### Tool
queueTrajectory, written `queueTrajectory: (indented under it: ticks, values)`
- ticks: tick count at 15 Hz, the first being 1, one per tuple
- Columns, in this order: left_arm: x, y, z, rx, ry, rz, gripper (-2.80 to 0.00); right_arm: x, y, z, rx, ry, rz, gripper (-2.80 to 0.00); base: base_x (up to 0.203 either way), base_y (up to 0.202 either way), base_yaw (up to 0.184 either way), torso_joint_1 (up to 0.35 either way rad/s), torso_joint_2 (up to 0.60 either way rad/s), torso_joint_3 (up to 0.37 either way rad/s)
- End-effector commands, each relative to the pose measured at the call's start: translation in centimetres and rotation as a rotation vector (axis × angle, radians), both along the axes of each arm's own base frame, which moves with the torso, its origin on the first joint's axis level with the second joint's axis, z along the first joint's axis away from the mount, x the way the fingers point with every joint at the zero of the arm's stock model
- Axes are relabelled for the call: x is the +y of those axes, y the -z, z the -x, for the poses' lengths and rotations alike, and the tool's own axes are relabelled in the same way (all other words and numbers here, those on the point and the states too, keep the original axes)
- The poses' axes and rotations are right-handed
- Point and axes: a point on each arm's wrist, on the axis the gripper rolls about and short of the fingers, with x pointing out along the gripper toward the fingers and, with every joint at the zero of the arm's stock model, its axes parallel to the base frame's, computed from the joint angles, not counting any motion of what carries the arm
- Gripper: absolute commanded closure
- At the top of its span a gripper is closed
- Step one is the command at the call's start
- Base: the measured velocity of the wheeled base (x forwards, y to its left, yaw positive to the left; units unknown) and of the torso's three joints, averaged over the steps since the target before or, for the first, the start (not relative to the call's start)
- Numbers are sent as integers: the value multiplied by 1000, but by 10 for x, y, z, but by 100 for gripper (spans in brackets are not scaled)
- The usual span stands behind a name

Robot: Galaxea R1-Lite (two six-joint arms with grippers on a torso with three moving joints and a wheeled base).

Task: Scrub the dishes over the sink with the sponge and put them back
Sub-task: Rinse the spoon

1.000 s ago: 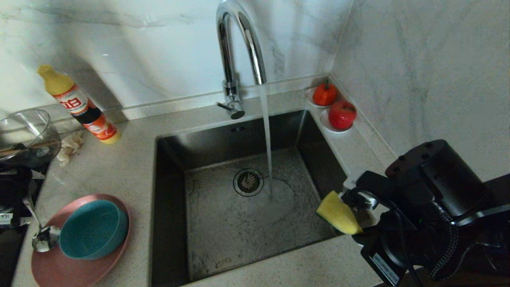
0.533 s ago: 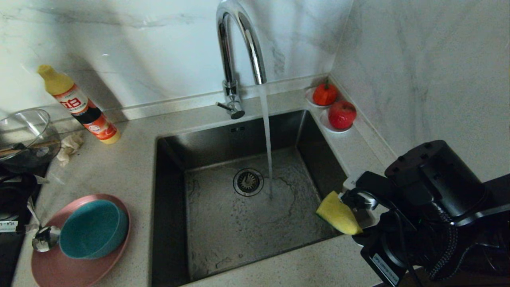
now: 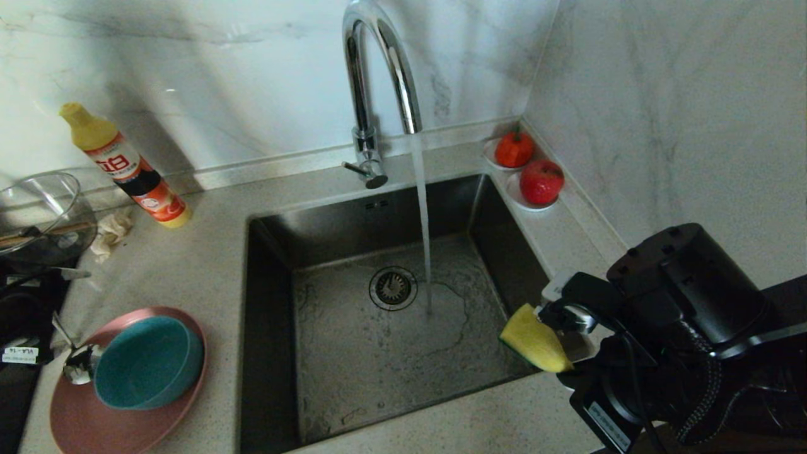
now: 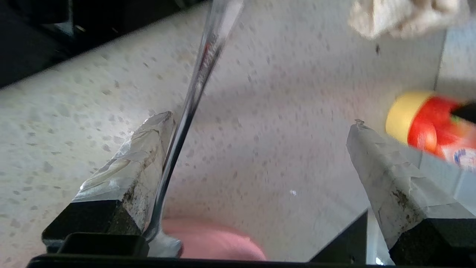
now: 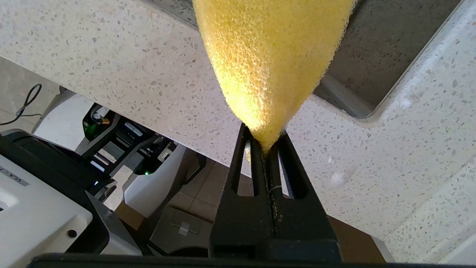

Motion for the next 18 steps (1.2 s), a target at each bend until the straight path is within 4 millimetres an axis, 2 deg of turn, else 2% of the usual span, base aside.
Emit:
queueTrajectory:
  ticks: [1, 6, 11, 14, 18]
  values:
    - [-3, 2, 4, -14, 23, -2, -280, 0, 0, 0, 0, 0, 2, 0, 0, 0, 0, 0, 0, 0]
    - [-7, 14, 10, -100, 89, -80, -280, -1, 0, -1, 3, 8, 4, 0, 0, 0, 0, 0, 0, 0]
    - [5, 11, 16, -102, 75, -153, -280, -1, 1, -2, 3, 8, 7, 0, 0, 0, 0, 0, 0, 0]
    - [13, 6, 21, -168, 122, -188, -280, -1, 1, -2, 2, 8, 5, 0, 0, 0, 0, 0, 0, 0]
    - [14, 14, 20, -162, 186, -184, -280, -2, 0, -3, -2, 15, 1, 0, 0, 0, 0, 0, 0, 0]
